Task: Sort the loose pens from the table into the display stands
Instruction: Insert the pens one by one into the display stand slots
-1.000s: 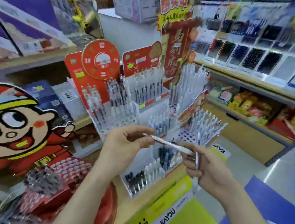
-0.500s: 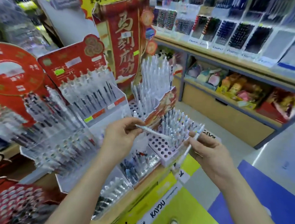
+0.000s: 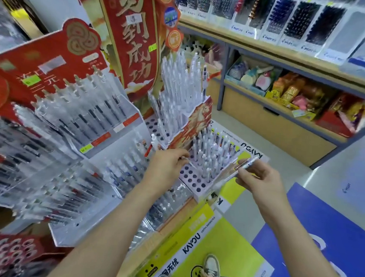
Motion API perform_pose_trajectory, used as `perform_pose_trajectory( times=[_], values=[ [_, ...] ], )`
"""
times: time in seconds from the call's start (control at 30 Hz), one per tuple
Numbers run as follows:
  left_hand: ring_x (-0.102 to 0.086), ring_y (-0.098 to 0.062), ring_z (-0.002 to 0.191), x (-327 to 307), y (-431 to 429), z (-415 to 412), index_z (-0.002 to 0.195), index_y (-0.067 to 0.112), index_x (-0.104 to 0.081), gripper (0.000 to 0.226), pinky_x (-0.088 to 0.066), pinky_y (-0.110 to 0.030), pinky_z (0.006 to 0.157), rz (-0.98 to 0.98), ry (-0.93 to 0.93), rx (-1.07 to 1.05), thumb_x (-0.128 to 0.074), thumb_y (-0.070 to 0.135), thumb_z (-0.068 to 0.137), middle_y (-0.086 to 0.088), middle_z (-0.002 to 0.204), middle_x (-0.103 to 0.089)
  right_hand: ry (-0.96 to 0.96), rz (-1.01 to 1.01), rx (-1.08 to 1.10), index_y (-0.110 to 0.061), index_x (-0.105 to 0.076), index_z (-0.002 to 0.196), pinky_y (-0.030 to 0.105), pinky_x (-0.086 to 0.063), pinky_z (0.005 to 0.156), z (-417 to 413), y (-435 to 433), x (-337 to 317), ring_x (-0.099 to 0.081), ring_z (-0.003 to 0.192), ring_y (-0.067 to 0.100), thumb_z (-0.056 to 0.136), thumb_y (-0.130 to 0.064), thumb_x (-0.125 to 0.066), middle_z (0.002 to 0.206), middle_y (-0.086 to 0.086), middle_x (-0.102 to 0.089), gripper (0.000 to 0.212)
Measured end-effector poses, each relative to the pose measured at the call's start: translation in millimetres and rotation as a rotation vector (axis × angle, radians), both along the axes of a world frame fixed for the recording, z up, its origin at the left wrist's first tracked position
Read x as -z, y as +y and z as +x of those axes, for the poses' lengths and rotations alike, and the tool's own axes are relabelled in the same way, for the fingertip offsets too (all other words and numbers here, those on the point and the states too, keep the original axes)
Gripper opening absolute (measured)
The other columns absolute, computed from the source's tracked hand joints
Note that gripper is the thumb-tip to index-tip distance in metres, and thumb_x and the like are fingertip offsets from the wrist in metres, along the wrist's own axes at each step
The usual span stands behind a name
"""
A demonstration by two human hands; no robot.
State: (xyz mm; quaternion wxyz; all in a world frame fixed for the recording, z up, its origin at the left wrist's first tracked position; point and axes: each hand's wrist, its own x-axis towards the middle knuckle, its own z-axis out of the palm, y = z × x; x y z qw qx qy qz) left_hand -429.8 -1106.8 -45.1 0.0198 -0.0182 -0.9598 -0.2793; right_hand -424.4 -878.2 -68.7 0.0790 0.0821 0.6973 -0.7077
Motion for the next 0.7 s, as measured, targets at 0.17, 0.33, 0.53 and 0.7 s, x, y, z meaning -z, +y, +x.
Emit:
perform_pose_trajectory(
  times=[0.17, 0.33, 0.53, 0.7],
  values=[
    [-0.065, -0.020, 0.100, 16, 0, -8, 0.114, 0.009, -0.068, 0.022, -0.047, -0.027, 0.088, -0.130, 0.003, 0.103, -0.059, 0.016, 0.095, -0.005, 0.108, -0.071, -0.007, 0.004, -0.022, -0.016, -0.071, 0.102, 0.022, -0.055, 0.070, -3, 4, 1, -0.068, 0.083, 0.014, 0.091, 0.001, -0.061, 0.086, -0.002, -0.073, 0.022],
    [-0.066, -0.018, 0.096, 26, 13, -17, 0.113, 0.011, -0.068, 0.023, -0.048, -0.026, 0.086, -0.080, -0.011, 0.124, -0.065, 0.018, 0.091, -0.001, 0.105, -0.072, -0.033, -0.022, 0.005, -0.014, -0.067, 0.108, 0.021, -0.055, 0.065, -8, 6, 3, -0.069, 0.083, 0.021, 0.090, 0.000, -0.064, 0.091, 0.007, -0.073, 0.022],
    [-0.050, 0.006, 0.058, 30, 20, -28, 0.107, 0.014, -0.073, 0.023, -0.042, -0.008, 0.063, 0.037, -0.098, 0.036, -0.069, 0.026, 0.088, 0.001, 0.095, -0.073, -0.064, -0.024, 0.041, -0.009, -0.062, 0.120, 0.019, -0.053, 0.064, -15, 13, 7, -0.070, 0.085, 0.019, 0.091, -0.014, -0.066, 0.102, 0.011, -0.069, 0.030],
    [-0.064, -0.021, 0.102, 32, 22, -31, 0.105, 0.008, -0.072, 0.021, -0.050, -0.031, 0.086, -0.040, -0.137, 0.100, -0.064, 0.022, 0.091, -0.006, 0.101, -0.074, 0.005, -0.037, 0.015, -0.016, -0.069, 0.094, 0.020, -0.053, 0.062, -15, 16, 2, -0.070, 0.081, 0.021, 0.092, -0.006, -0.063, 0.082, 0.002, -0.067, 0.012]
  ],
)
